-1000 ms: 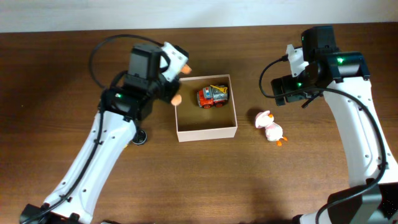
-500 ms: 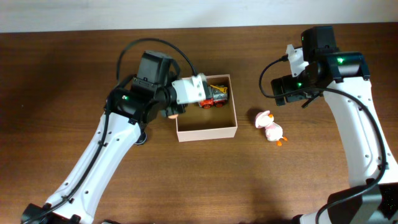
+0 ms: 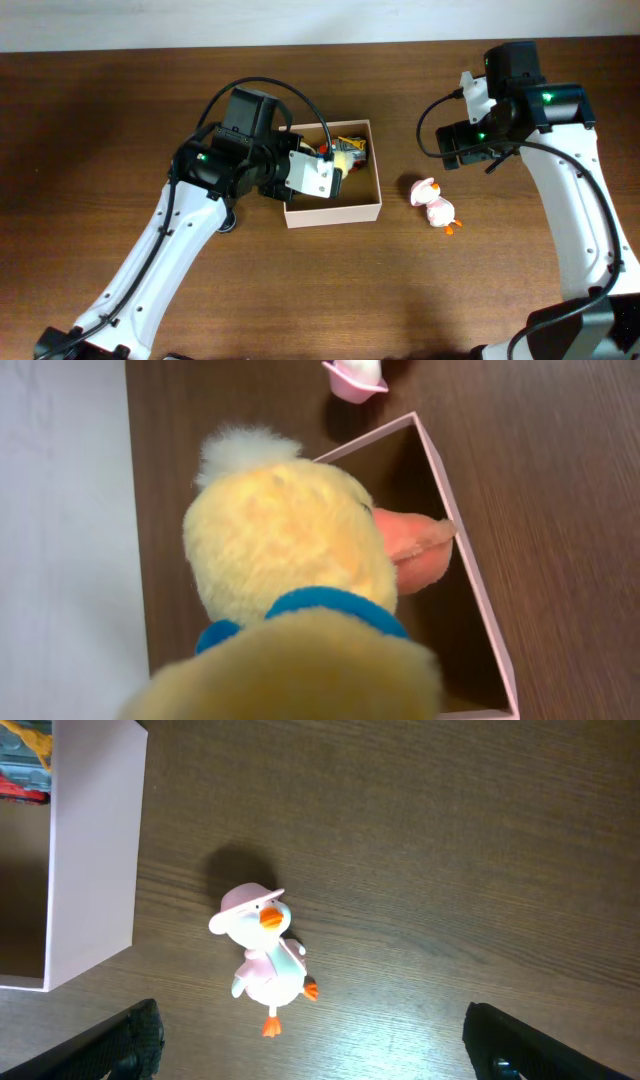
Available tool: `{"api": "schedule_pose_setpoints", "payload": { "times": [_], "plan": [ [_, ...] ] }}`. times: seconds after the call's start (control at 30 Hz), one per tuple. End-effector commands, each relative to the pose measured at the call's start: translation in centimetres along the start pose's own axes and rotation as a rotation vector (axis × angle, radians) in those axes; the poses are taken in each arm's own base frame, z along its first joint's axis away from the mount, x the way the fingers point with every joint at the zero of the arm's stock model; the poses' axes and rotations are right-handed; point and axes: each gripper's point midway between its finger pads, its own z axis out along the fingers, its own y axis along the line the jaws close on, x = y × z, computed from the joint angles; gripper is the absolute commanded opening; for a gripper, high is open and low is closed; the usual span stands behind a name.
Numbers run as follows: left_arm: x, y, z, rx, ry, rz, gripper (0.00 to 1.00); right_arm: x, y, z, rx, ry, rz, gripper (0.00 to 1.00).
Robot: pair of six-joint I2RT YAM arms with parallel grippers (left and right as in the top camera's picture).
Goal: Pack container
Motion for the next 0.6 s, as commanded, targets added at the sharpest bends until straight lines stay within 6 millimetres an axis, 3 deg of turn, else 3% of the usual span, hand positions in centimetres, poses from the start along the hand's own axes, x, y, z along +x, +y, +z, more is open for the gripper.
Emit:
{"api": "schedule_pose_setpoints", "payload": {
  "times": [0.0,0.57],
  "plan": [
    [-1.01,0.69,-0.80,-0.021,-0.038,-0.041,0.02,-0.19,-0.45,-0.37,0.015,-0.011,0.014,0.99],
    [-0.96,0.55,-0.81,-0.014,-0.035,-0.121,0.02,-0.19,-0.45,-0.37,0.015,-0.011,0.014,0.99]
  ]
}}
